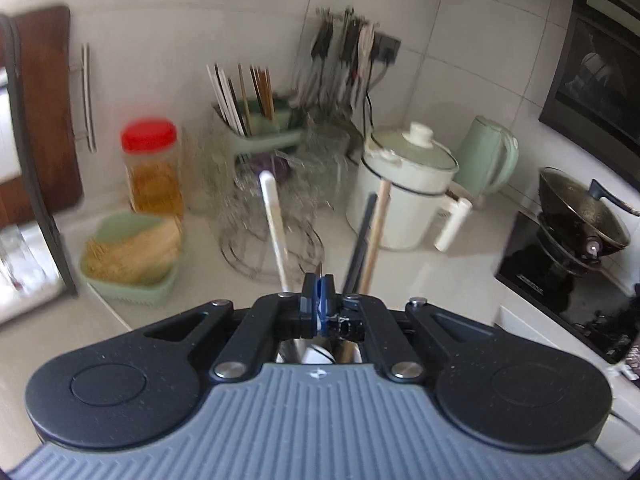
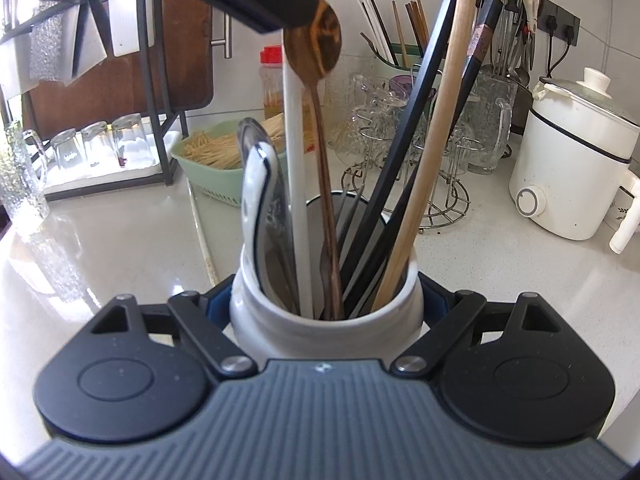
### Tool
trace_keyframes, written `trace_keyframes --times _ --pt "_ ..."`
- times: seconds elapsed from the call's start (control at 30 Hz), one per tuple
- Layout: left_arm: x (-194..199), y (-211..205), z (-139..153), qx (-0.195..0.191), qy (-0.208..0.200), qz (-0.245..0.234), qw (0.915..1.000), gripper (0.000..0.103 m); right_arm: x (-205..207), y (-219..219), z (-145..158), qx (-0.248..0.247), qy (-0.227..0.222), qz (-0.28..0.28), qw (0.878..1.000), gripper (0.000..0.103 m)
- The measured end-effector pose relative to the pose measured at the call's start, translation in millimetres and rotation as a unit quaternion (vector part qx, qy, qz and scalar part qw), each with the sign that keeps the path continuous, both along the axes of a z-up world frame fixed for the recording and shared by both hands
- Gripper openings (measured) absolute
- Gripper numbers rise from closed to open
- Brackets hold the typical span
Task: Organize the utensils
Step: 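Lower the copper spoon into the mug with the left gripper, then open the left gripper to release the copper spoon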
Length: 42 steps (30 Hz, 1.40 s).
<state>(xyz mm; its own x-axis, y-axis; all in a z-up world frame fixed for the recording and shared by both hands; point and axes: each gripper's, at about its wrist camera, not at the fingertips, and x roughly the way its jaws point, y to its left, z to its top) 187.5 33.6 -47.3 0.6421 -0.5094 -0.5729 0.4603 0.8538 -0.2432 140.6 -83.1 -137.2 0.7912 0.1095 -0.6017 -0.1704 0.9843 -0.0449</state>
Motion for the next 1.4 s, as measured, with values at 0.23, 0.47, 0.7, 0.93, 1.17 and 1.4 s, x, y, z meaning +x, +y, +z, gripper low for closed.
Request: trace_keyframes --times 0.23,0.47,0.7,0.93,1.17,1.4 --pt "5 -2 -6 0.002 0.042 -0.009 0.9991 0.001 -1 0 0 0.0 -0.002 0.001 1.0 0.091" --pt "7 -7 -7 0.01 0.068 -0.019 0.9974 0.001 -1 0 -1 0.0 -0.002 0.0 1.0 0.091" --pt "9 -5 -9 0.005 0.082 -0.02 0.9964 0.001 -1 1 -1 0.0 -0.002 0.0 1.0 0.091" --pt "11 11 0 -0.035 0.074 0.014 0.9965 0.019 -1 2 -1 0.0 -0.002 0.004 1.0 0.091" --pt "9 35 5 -0.05 0.062 0.065 0.9947 0.038 0 2 0 -0.001 -0.002 0.012 1.0 0.09" --pt "14 69 -13 -0.046 0.079 0.133 0.987 0.04 0 1 0 -0.003 0.001 0.012 1.0 0.09"
